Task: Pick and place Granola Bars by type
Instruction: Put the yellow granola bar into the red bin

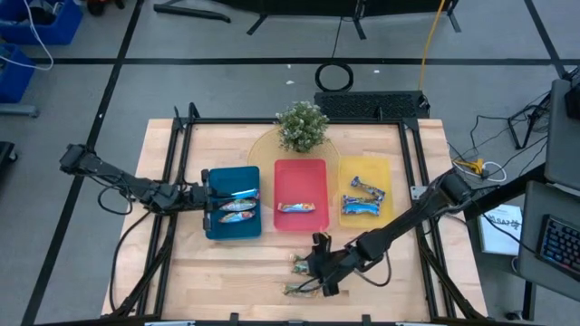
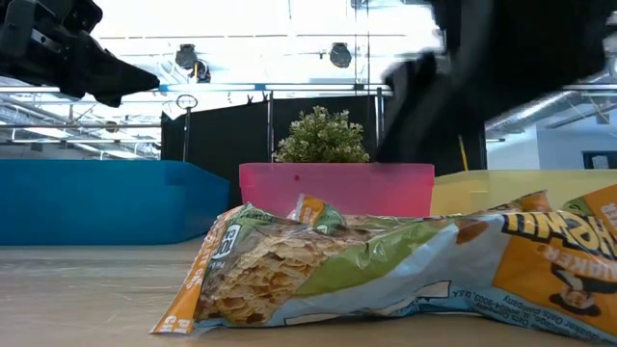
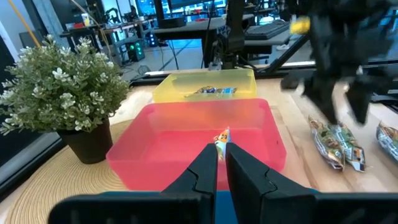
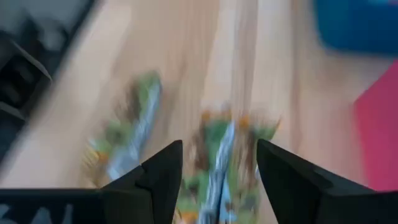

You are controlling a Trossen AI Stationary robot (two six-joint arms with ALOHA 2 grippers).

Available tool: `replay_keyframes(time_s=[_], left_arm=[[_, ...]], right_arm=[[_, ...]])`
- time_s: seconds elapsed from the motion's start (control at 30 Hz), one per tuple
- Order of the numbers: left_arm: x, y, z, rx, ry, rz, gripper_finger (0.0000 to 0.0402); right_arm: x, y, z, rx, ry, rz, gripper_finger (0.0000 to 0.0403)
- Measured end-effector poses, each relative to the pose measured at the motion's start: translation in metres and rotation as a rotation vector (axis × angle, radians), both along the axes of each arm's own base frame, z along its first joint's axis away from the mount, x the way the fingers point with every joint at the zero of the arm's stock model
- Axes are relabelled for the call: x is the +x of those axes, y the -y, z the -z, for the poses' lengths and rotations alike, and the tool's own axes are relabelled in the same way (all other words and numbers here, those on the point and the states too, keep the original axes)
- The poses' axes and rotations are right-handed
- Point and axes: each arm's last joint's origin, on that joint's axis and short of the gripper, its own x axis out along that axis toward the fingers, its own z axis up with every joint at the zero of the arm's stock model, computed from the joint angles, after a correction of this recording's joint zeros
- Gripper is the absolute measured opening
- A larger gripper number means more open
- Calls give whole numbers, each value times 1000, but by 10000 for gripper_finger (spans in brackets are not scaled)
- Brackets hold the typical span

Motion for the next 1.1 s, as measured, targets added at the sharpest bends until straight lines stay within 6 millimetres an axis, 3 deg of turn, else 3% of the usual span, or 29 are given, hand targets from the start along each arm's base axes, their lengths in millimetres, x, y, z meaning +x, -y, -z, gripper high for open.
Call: replay_keyframes(time_s=[0.1, 0.37, 0.87, 1.1], left_arm=[[0, 0, 0, -6, 0, -1, 42], [0, 0, 3, -42, -22, -5, 42], [-1, 0, 4, -54, -33, -7, 42], [-1, 0, 4, -54, -33, -8, 42]], right_arm=[[-2, -1, -14, -13, 51, 10, 196], [-4, 2, -1, -56, 9, 10, 196], [-19, 28, 33, -55, -5, 59, 196], [-22, 25, 36, -18, -26, 42, 196]])
